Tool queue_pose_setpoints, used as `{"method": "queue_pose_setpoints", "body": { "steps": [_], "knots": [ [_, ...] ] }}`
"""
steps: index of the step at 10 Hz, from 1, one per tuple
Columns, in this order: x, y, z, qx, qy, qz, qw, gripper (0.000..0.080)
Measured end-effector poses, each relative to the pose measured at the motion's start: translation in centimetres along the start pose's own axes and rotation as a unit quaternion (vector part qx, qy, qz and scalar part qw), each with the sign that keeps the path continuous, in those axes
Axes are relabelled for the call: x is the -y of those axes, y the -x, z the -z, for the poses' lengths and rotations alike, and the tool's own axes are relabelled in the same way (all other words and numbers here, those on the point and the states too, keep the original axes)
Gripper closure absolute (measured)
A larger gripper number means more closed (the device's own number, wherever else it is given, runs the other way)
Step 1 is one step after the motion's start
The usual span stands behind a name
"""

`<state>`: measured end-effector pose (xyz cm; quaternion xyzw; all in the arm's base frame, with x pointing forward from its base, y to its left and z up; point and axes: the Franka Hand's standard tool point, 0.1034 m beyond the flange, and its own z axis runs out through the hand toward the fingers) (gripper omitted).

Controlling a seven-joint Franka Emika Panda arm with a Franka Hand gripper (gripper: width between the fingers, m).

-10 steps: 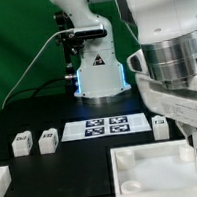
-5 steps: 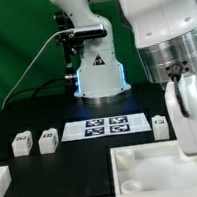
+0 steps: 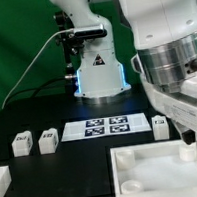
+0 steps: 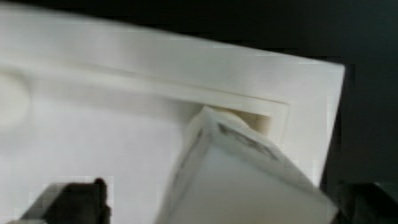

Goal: Assemble one leg

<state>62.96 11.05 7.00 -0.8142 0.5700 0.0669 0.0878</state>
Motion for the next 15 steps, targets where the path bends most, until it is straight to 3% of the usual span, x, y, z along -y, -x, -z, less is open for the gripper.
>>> {"method": "queue_pose_setpoints", "body": {
  "steps": [1, 3, 4, 6, 7, 8, 9, 10, 11, 14, 15],
  "knots": [
    [0.1, 0.5, 0.1, -0.005, 0.011, 0.071, 0.997, 0.0154],
    [0.1, 0.1, 0.0, -0.007, 0.011, 0.158, 0.987, 0.0151],
    [0.0, 0.1, -0.1, -0.006, 0.012, 0.225, 0.974, 0.0150],
    [0.1, -0.5, -1.1, -0.033, 0.014, 0.390, 0.920, 0.0150],
    [0.2, -0.5, -1.3, -0.040, 0.009, 0.395, 0.918, 0.0150],
    [0.2, -0.5, -1.3, -0.039, 0.009, 0.394, 0.918, 0.0264],
    [0.3, -0.4, -1.3, -0.037, 0.004, 0.353, 0.935, 0.0404],
    [0.3, -0.2, -1.3, -0.034, 0.001, 0.306, 0.951, 0.0404],
    [0.3, -0.2, -1.4, -0.033, -0.001, 0.273, 0.961, 0.0514],
    [0.3, -0.3, -1.3, -0.029, -0.009, 0.129, 0.991, 0.0512],
    [0.3, -0.4, -1.2, -0.024, -0.017, 0.009, 1.000, 0.0512]
  ]
}}
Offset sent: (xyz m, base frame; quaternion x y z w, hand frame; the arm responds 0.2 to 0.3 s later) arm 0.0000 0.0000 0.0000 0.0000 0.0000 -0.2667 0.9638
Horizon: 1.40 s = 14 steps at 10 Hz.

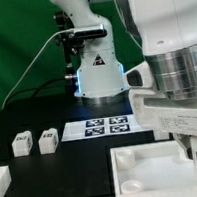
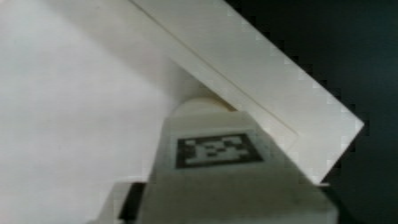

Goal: Assemble one leg

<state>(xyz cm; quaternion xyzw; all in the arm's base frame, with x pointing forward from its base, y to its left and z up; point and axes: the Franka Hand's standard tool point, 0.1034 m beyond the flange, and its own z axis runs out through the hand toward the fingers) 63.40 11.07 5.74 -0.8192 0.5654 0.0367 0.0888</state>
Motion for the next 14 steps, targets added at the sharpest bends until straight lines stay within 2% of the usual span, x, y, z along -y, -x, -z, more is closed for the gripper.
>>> {"method": "queue_pose_setpoints", "body": {
  "steps": [1, 2, 3, 4, 5, 7, 8, 9, 10, 14],
  "knots": [
    [-0.1, 0.0, -0.2, -0.001, -0.016, -0.124, 0.992, 0.0512],
    [-0.2, 0.4, -0.2, 0.000, -0.038, -0.228, 0.973, 0.0512],
    [-0.2, 0.3, -0.2, 0.013, -0.053, -0.336, 0.940, 0.0511],
    [-0.2, 0.3, -0.1, 0.015, -0.055, -0.386, 0.921, 0.0511],
    [-0.2, 0.3, -0.1, 0.015, -0.055, -0.400, 0.915, 0.0511],
    [-0.3, 0.4, -0.1, 0.013, -0.053, -0.351, 0.935, 0.0504],
    [-0.3, 0.6, 0.3, 0.018, -0.039, -0.303, 0.952, 0.0318],
    [-0.2, 1.0, 0.9, 0.022, -0.027, -0.229, 0.973, 0.0204],
    [0.0, 1.2, 1.2, 0.021, -0.018, -0.155, 0.987, 0.0165],
    [-0.2, 1.0, 0.9, 0.016, -0.019, 0.023, 0.999, 0.0150]
  ]
}}
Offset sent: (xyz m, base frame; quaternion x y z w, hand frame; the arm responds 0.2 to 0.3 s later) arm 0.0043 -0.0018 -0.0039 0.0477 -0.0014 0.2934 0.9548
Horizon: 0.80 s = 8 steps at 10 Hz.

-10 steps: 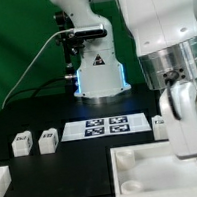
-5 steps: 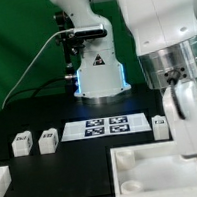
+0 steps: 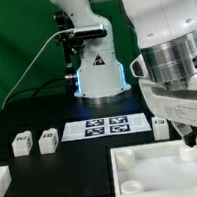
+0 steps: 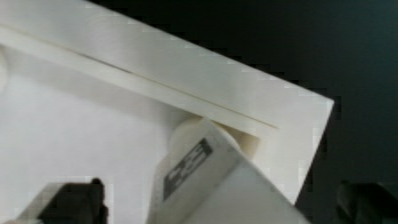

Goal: Assemble one leg

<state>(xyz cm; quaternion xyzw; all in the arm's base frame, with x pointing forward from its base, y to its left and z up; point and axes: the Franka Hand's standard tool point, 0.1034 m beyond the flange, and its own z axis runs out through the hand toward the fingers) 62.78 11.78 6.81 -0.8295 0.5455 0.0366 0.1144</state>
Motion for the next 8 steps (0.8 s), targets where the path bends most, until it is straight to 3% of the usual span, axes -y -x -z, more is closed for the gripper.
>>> {"method": "queue_pose_setpoints", "body": {
  "steps": [1, 2, 3, 4, 5, 6, 7, 8],
  "knots": [
    [-0.27, 0.04, -0.03, -0.006, 0.048, 0.140, 0.989, 0.0150],
    [0.48, -0.09, 0.27, -0.016, 0.059, 0.229, 0.972, 0.0150],
    [0.56, 0.13, 0.25, -0.018, 0.061, 0.265, 0.962, 0.0150],
    [0.46, 0.21, 0.08, -0.015, 0.059, 0.228, 0.972, 0.0150],
    [0.45, 0.16, 0.09, -0.015, 0.059, 0.230, 0.971, 0.0246],
    [0.46, 0.21, 0.08, -0.017, 0.059, 0.209, 0.976, 0.0412],
    [0.48, 0.31, 0.05, -0.018, 0.057, 0.156, 0.986, 0.0412],
    [0.41, 0.32, 0.02, -0.019, 0.057, 0.126, 0.990, 0.0505]
  ]
}}
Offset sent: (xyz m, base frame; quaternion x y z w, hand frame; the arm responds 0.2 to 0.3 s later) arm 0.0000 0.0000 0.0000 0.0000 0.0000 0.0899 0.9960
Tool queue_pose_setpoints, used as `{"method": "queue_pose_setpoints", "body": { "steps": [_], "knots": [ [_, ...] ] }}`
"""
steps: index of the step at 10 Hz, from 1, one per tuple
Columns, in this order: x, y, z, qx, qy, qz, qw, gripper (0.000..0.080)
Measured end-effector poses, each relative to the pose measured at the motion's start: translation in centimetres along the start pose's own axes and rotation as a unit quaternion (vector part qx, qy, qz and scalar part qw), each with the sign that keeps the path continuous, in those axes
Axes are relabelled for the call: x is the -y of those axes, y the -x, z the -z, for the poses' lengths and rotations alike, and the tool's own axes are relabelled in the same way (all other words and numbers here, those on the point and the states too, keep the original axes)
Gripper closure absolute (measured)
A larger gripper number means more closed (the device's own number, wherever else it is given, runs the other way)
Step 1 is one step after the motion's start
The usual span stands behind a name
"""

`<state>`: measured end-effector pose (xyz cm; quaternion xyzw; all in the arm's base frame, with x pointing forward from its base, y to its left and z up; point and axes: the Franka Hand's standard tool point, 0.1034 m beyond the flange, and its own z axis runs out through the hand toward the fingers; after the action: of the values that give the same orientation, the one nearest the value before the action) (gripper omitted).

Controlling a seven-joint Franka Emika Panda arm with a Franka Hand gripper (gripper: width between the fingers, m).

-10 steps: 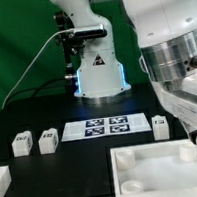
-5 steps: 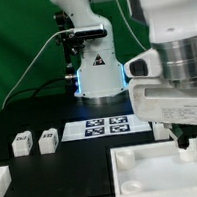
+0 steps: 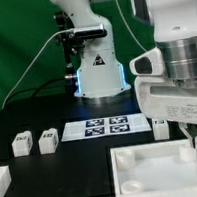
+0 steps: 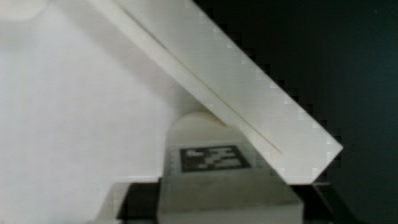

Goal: Assemble one leg

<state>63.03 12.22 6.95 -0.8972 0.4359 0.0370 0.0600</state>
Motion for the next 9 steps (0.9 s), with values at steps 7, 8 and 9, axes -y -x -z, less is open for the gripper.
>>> {"method": "queue_pose_setpoints", "body": {
  "steps": [7, 8, 9],
  "knots": [
    [0.41, -0.56, 0.01, 0.054, -0.039, -0.516, 0.854, 0.0506],
    [0.48, -0.52, 0.03, 0.052, -0.040, -0.527, 0.847, 0.0504],
    [0.39, -0.65, 0.06, 0.046, -0.038, -0.560, 0.826, 0.0499]
  ]
}}
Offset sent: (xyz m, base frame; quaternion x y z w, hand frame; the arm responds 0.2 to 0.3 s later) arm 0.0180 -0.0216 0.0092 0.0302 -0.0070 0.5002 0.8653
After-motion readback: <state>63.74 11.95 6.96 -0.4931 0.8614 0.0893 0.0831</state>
